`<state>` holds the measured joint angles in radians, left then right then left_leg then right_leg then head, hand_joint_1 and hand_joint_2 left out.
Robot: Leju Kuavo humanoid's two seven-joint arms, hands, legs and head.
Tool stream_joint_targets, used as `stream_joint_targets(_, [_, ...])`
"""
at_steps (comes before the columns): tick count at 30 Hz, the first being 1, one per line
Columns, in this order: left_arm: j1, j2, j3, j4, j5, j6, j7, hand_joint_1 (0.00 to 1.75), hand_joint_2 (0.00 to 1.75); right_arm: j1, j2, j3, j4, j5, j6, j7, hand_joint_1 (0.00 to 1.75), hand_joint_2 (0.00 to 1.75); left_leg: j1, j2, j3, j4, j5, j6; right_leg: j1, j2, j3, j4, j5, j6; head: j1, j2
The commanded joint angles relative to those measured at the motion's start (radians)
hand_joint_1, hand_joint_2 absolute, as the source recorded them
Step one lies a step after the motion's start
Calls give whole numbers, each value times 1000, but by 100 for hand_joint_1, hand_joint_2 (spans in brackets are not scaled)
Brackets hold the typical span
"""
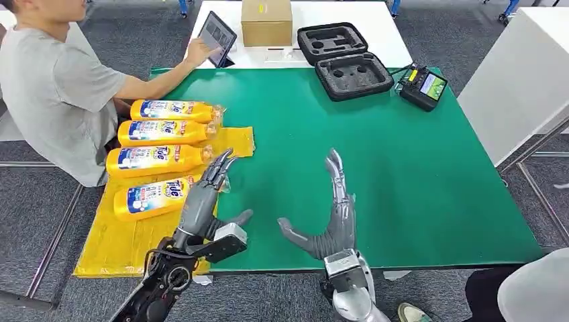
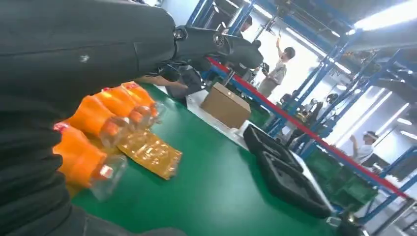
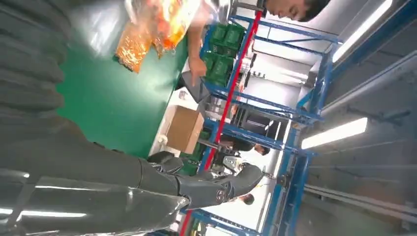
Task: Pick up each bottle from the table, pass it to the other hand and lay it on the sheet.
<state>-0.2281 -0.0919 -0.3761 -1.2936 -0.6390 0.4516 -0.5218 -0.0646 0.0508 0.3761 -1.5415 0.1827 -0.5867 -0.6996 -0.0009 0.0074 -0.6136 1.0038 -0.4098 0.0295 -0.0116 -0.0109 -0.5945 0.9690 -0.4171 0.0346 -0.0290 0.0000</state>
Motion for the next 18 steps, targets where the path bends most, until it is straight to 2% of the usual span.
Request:
stream_joint_targets(1, [-8, -18, -23, 44, 128, -22, -48, 0, 175, 5, -9, 42, -36, -92, 42, 1, 0, 175, 0, -1, 2, 0, -1, -1, 0, 0, 2, 0, -1, -1, 0, 0])
stream_joint_targets(4, [9, -9, -31, 52, 167, -20, -71, 0, 175, 11, -13, 71, -48, -69, 4, 1, 0, 175, 0, 0, 3, -1, -1, -1, 0, 1, 2, -1, -1, -1, 0, 0])
stream_joint_targets(9, [7, -8, -30, 57, 196, -19, -76, 0, 175, 20, -13, 77, -44, -95, 24, 1, 0, 175, 1, -1, 4, -1, -2, -1, 1, 0, 4, -1, -1, -1, 0, 0])
stream_joint_targets(10, [1, -4, -34, 63, 214, -25, -75, 0, 175, 27, -18, 75, -37, -85, 2, 1, 0, 0, 1, -1, 3, -1, -1, -1, 0, 0, 3, -1, -1, -1, 0, 0])
stream_joint_targets(12, [2, -1, -38, 70, 258, -36, -77, 0, 175, 37, -5, 45, -14, -101, -22, 1, 0, 0, 1, -1, 4, -1, -1, -1, 1, 0, 4, -1, -1, -1, 0, 0])
stream_joint_targets(18, [36, 5, -27, 49, 332, -50, -74, 0, 175, 70, 55, -63, 17, -141, 40, 1, 0, 0, 1, -1, 5, -2, -2, -2, 1, 1, 5, -2, -1, -1, 0, 0])
